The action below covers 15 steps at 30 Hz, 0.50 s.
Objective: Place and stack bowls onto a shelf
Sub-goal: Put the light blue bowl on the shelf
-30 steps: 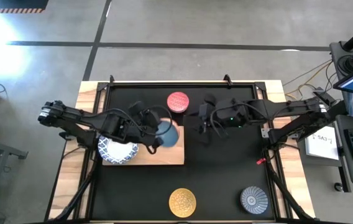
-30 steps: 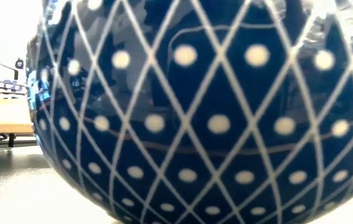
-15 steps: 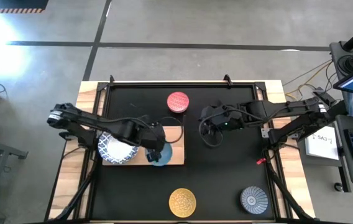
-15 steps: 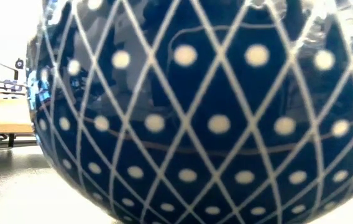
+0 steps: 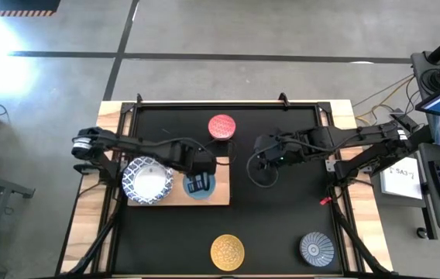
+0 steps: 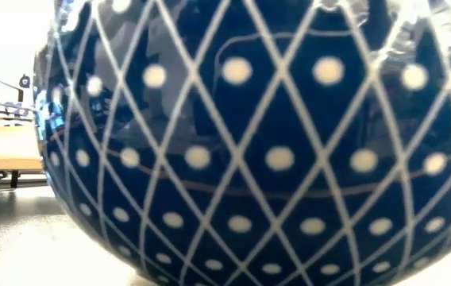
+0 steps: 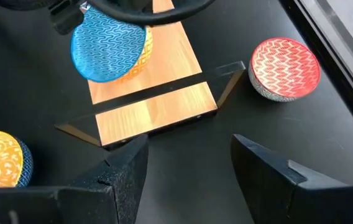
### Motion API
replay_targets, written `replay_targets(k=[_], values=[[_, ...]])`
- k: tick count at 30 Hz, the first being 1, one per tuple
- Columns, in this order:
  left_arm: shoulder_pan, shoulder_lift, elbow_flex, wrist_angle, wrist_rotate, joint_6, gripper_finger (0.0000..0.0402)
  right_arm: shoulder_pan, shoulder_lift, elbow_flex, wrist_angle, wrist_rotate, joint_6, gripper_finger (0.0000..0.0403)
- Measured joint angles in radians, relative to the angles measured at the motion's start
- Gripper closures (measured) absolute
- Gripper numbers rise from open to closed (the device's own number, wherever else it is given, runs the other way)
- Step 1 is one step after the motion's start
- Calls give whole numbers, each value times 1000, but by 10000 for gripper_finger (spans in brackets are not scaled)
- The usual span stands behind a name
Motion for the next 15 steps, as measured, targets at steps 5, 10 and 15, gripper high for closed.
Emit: replay_targets(k=[5, 10, 15], values=[[24, 0, -12, 27, 54, 18, 391, 1, 0, 0, -23, 0, -10, 187], [39, -2, -73, 72, 64, 18, 390, 1, 1, 0, -54, 0, -19, 187], [62, -5, -133, 146, 81, 12, 390, 1, 0, -1, -56, 0, -29, 187]])
